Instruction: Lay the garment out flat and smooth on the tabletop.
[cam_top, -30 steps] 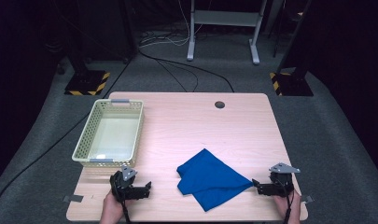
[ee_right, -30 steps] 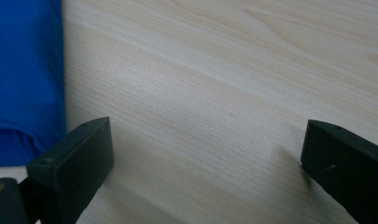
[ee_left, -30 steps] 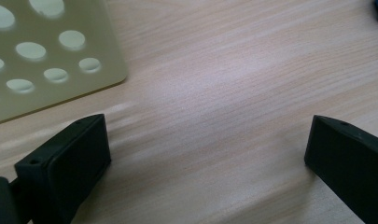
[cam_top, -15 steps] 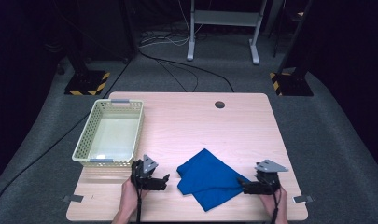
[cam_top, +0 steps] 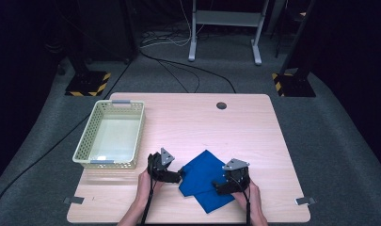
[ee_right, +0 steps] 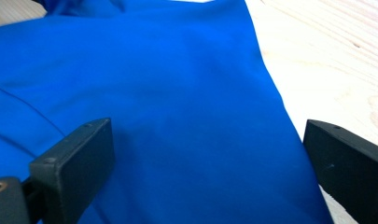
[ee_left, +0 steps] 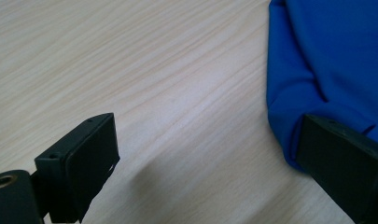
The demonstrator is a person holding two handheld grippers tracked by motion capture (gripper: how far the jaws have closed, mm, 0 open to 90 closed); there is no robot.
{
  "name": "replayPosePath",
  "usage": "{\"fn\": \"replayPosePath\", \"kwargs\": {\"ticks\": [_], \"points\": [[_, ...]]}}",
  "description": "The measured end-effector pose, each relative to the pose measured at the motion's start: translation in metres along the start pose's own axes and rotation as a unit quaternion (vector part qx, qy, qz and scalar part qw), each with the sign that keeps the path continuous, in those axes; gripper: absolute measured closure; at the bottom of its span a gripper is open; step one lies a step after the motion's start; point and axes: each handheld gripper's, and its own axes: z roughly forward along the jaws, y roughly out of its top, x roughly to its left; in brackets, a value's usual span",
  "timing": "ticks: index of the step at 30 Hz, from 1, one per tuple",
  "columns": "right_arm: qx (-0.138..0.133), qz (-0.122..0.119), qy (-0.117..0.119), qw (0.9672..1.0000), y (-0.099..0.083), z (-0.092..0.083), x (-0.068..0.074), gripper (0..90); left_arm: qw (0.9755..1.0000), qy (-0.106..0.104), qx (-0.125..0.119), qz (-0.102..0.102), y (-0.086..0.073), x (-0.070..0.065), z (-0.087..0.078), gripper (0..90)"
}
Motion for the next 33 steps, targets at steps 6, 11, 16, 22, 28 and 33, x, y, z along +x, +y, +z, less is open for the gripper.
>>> {"fn": "replayPosePath", "kwargs": {"ticks": [6, 11, 16, 22, 28, 33], "points": [[0.009, 0.002, 0.012, 0.9999, -0.002, 0.006, 0.001, 2.7, 0.9998, -0.011, -0.016, -0.001, 0.007, -0.001, -0.003, 5.6], [0.005, 0.015, 0.027, 0.9995, -0.002, 0.012, -0.003, 0.3, 0.9999, -0.008, 0.011, -0.001, 0.005, 0.001, 0.011, 5.3], [0.001, -0.003, 0.044, 0.9990, 0.006, 0.023, -0.003, 0.0, 0.9996, -0.004, 0.018, -0.024, 0.000, 0.010, 0.006, 5.4], [0.009, -0.010, 0.045, 0.9989, 0.016, 0.027, -0.002, 0.0, 0.9992, -0.006, 0.016, -0.037, -0.008, 0.015, 0.001, 5.7], [-0.015, 0.006, 0.032, 0.9994, 0.018, 0.015, 0.012, 0.1, 0.9991, -0.016, 0.020, -0.035, -0.012, 0.018, -0.002, 5.8], [-0.010, -0.020, 0.036, 0.9991, 0.024, 0.014, 0.031, 2.0, 0.9990, -0.016, 0.020, -0.036, -0.012, 0.018, -0.001, 5.8]]}}
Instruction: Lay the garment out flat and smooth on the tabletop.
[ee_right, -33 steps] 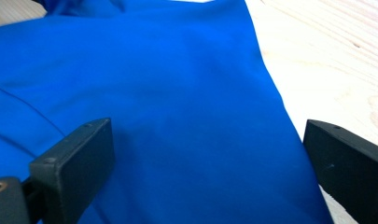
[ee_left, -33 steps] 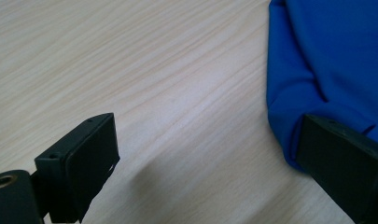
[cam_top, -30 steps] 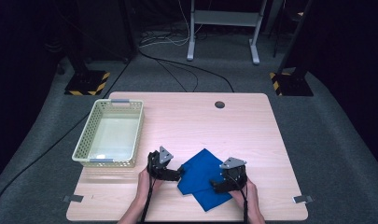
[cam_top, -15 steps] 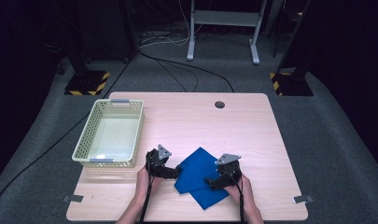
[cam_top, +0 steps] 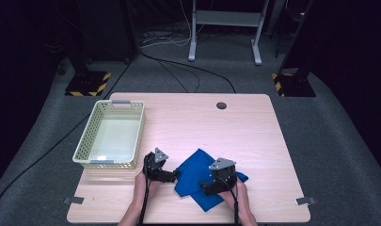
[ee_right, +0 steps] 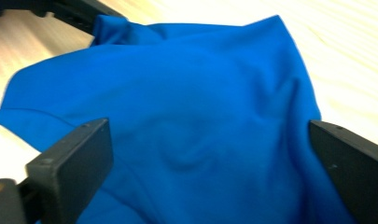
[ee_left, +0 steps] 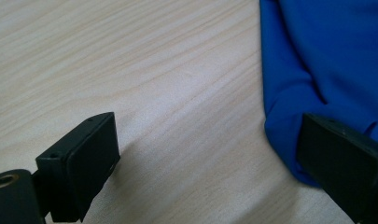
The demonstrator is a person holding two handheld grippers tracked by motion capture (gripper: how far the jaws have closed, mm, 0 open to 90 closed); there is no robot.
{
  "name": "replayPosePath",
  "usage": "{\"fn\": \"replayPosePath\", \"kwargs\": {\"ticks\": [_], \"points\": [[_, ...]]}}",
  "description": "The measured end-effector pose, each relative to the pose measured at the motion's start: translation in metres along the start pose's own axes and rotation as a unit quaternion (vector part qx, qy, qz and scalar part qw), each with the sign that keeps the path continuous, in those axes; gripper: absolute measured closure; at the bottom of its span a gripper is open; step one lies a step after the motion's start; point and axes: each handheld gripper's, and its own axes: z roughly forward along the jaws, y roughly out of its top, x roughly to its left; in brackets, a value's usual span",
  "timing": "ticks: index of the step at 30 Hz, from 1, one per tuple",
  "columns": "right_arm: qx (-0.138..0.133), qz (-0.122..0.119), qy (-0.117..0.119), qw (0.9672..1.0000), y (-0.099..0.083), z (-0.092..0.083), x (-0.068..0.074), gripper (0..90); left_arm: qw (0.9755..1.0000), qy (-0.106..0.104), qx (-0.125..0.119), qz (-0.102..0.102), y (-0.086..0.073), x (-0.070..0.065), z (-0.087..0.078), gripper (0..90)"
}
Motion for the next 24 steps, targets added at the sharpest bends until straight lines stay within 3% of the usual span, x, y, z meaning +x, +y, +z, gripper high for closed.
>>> {"fn": "replayPosePath", "kwargs": {"ticks": [5, 8, 15, 17, 19, 22, 24], "points": [[-0.007, -0.019, 0.009, 0.9998, 0.007, -0.001, 0.016, 10.8, 1.0000, -0.001, 0.001, -0.005, 0.000, 0.001, 0.000, 5.7], [-0.010, -0.032, -0.006, 0.9994, 0.010, -0.005, 0.024, 12.3, 1.0000, -0.002, 0.002, -0.006, 0.000, 0.001, 0.001, 5.8], [-0.027, -0.027, -0.044, 0.9983, 0.010, -0.029, 0.026, 11.0, 0.9999, 0.000, 0.001, -0.011, 0.000, 0.001, 0.001, 5.7], [-0.036, -0.029, -0.031, 0.9984, 0.012, -0.033, 0.029, 11.2, 0.9999, 0.000, 0.001, -0.010, 0.000, 0.001, 0.001, 5.7], [-0.036, -0.035, 0.003, 0.9987, 0.015, -0.029, 0.037, 12.7, 1.0000, 0.001, 0.001, -0.010, 0.000, 0.001, 0.001, 5.7], [-0.002, -0.075, 0.017, 0.9970, 0.020, -0.010, 0.057, 15.0, 1.0000, 0.001, 0.001, -0.010, 0.000, 0.001, 0.001, 5.7], [0.014, -0.087, 0.032, 0.9956, 0.021, 0.002, 0.068, 16.8, 1.0000, 0.000, 0.001, -0.010, 0.000, 0.001, 0.001, 5.7]]}}
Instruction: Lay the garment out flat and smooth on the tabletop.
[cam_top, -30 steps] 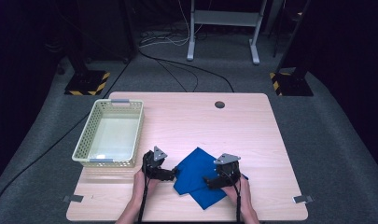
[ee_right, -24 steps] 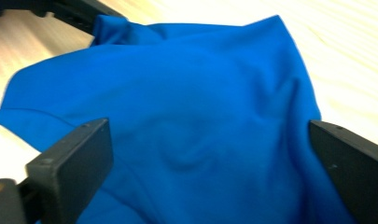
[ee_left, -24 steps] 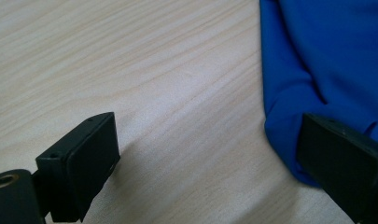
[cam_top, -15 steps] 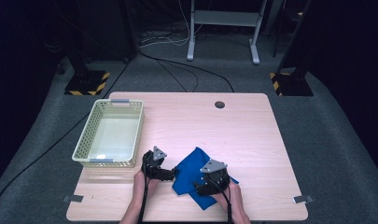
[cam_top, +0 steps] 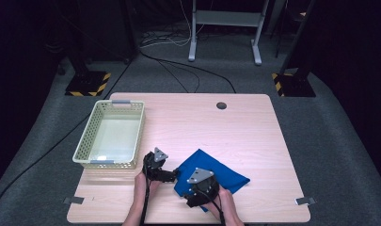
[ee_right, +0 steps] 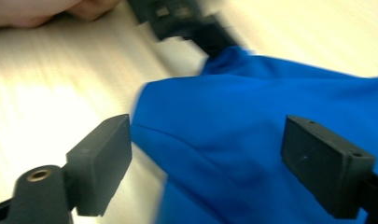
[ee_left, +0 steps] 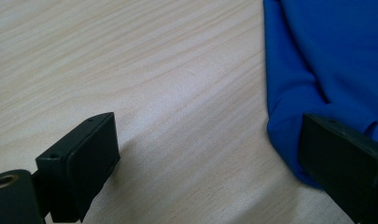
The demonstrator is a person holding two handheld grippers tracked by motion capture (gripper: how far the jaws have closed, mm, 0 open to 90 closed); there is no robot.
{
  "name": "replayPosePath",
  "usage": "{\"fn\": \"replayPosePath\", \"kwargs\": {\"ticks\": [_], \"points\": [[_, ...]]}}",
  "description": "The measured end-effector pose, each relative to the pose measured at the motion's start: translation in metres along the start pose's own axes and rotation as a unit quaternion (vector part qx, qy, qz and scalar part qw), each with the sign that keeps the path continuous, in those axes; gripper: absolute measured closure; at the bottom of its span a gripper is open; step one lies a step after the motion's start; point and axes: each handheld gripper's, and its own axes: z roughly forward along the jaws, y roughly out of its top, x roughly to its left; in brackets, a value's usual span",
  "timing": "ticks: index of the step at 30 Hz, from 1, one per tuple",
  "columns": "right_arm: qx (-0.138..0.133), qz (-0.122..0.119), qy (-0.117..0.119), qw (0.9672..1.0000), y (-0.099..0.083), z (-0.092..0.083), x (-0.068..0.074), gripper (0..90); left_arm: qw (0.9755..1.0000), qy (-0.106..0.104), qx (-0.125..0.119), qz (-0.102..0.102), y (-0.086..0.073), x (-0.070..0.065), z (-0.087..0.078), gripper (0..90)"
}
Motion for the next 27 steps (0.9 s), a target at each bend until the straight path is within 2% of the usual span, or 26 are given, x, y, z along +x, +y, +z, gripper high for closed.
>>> {"fn": "replayPosePath", "kwargs": {"ticks": [3, 7, 10, 14, 16, 19, 23, 27], "points": [[0.013, -0.010, 0.008, 0.9998, 0.001, 0.012, 0.013, 20.9, 1.0000, -0.001, 0.001, 0.001, 0.000, 0.000, 0.000, 5.8], [0.020, -0.011, -0.001, 0.9997, -0.003, 0.020, 0.020, 26.3, 1.0000, -0.001, 0.001, 0.001, 0.000, 0.000, 0.000, 5.8], [0.017, -0.004, -0.011, 0.9998, -0.003, 0.018, 0.017, 39.0, 1.0000, -0.001, 0.001, 0.001, 0.000, 0.000, 0.000, 5.8], [0.013, 0.006, -0.008, 0.9999, -0.004, 0.015, 0.013, 57.3, 1.0000, -0.001, 0.001, 0.001, 0.000, 0.001, 0.000, 5.8], [0.008, 0.008, 0.001, 0.9999, -0.004, 0.012, 0.012, 63.3, 1.0000, -0.002, 0.002, 0.000, 0.000, 0.001, 0.000, 5.9], [-0.001, 0.008, 0.000, 1.0000, -0.004, 0.009, 0.011, 73.1, 1.0000, -0.002, 0.002, 0.000, 0.000, 0.001, 0.000, 5.8], [-0.018, 0.021, 0.002, 0.9996, -0.006, 0.002, 0.006, 79.8, 1.0000, -0.002, 0.002, 0.000, 0.000, 0.001, 0.000, 5.9], [-0.033, 0.033, 0.002, 0.9989, -0.006, -0.004, -0.001, 80.8, 1.0000, -0.002, 0.001, -0.002, 0.000, 0.001, 0.000, 5.9]]}}
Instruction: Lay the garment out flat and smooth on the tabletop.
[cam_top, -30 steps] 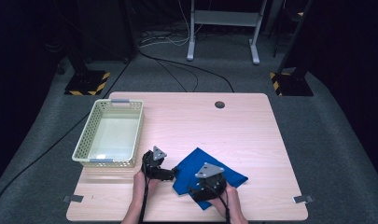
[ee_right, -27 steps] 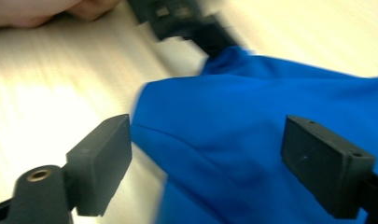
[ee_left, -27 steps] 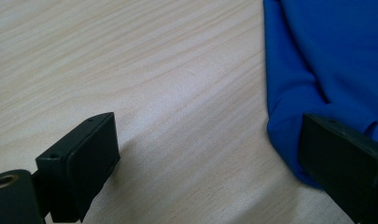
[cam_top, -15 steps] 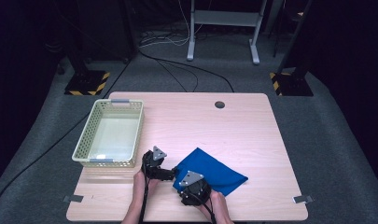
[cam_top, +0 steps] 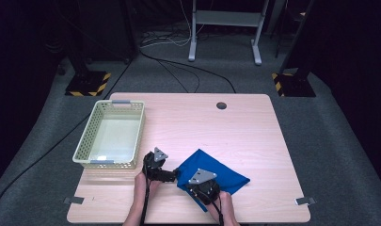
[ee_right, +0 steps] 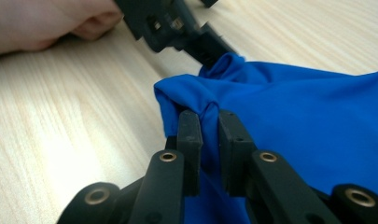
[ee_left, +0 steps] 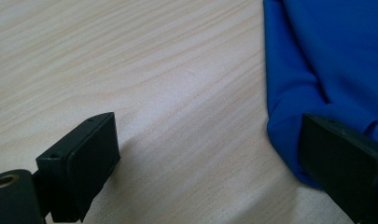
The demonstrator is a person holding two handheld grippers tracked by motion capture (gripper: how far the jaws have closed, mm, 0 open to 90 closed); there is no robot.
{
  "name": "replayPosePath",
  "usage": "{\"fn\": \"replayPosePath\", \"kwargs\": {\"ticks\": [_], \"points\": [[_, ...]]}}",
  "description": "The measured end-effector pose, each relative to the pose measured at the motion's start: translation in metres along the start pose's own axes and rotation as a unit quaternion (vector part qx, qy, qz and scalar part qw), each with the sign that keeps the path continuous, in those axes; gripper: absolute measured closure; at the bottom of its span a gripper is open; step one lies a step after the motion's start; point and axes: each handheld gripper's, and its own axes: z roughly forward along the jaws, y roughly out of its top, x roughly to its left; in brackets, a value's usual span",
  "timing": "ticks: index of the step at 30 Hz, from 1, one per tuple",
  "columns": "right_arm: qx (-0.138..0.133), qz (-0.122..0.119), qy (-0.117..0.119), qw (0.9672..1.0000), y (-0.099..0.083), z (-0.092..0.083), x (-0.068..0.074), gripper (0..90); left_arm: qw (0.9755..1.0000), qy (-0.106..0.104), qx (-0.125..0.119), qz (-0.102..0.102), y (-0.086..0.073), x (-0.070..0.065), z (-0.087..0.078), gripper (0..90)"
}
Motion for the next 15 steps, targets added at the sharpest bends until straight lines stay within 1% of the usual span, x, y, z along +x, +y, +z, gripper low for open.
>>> {"fn": "replayPosePath", "kwargs": {"ticks": [5, 7, 15], "points": [[-0.020, 0.017, -0.001, 0.9996, 0.001, -0.008, -0.010, 80.8, 1.0000, -0.002, 0.000, -0.002, 0.000, 0.001, 0.000, 6.3], [-0.029, 0.029, 0.001, 0.9991, 0.002, -0.011, -0.016, 80.8, 1.0000, -0.003, 0.000, 0.000, 0.000, 0.001, 0.000, 6.6], [-0.049, 0.054, -0.011, 0.9973, 0.004, -0.023, -0.034, 80.8, 1.0000, -0.004, 0.000, -0.001, 0.000, 0.001, 0.000, 6.7]]}}
